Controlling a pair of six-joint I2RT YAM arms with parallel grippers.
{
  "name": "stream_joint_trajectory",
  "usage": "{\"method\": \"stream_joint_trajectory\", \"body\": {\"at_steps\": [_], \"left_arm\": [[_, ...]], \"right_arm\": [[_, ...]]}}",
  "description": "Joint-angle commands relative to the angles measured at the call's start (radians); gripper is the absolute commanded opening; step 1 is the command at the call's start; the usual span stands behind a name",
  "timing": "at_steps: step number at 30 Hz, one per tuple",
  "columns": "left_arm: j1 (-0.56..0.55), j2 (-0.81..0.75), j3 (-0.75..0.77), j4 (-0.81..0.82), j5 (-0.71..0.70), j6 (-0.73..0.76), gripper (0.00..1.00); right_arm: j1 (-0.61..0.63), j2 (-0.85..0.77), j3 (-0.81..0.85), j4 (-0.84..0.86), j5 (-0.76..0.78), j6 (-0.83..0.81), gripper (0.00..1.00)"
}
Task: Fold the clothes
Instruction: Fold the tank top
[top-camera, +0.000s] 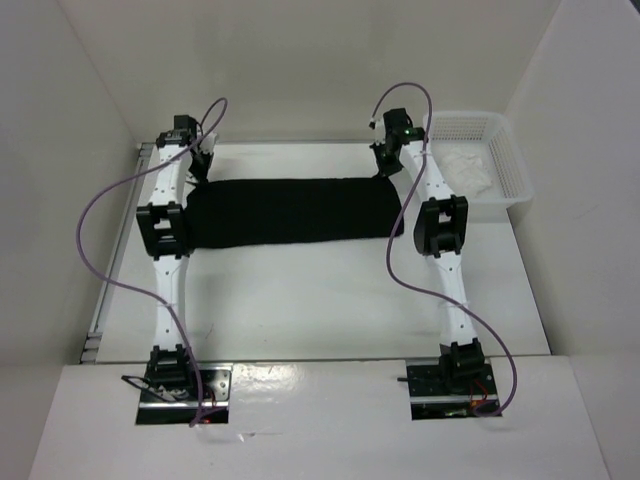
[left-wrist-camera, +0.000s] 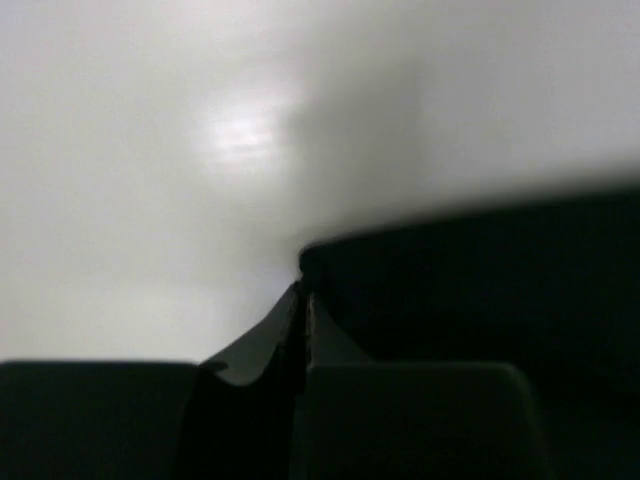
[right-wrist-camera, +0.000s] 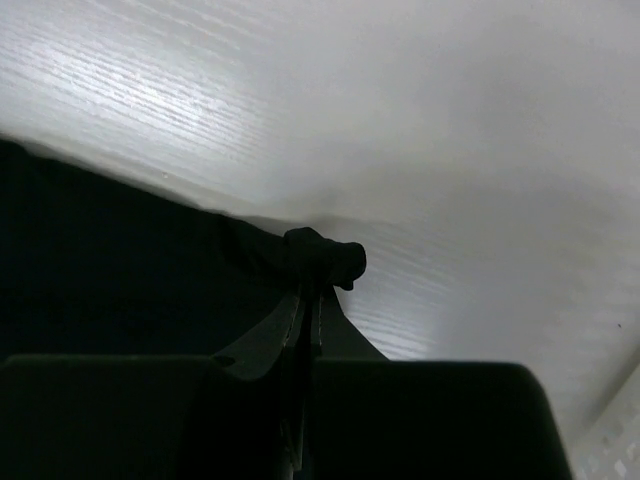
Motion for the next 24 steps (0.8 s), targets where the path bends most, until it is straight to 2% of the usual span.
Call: {"method": "stream_joint_trajectory", "body": {"at_steps": [1,2,3,4,12,24], "left_arm": [[-0.035,0.146,0.28,-0.222,-0.004,0.012,0.05],[-0.035,0.155,0.391,-0.272,0.023,0.012,0.03],[-0.044,0.155,0.367,-0.26,0.107,0.012,0.03],[-0.044,0.143,0.366,-0.275,0.12,-0.007,0.02],[-0.054,-0.007,0.394,-0.275,0.146,-0.007,0.01],[0.008,-0.32,0.078,-0.275,0.283,-0.016,0.05]], "right_arm": [[-0.005,-0.114,-0.013,0.011,0.047,-0.008,0.0],[-0.005,-0.128,-0.013,0.011,0.047,-0.009,0.0],[-0.005,-0.128,-0.013,0.011,0.038,-0.009,0.0],[-0.005,-0.15,-0.037,0.011,0.038,-0.009,0.0],[-0.005,-0.2,-0.063,0.021,0.029,-0.009,0.0],[-0.005,-0.228,-0.042,0.012,0.0,-0.009,0.0]]}}
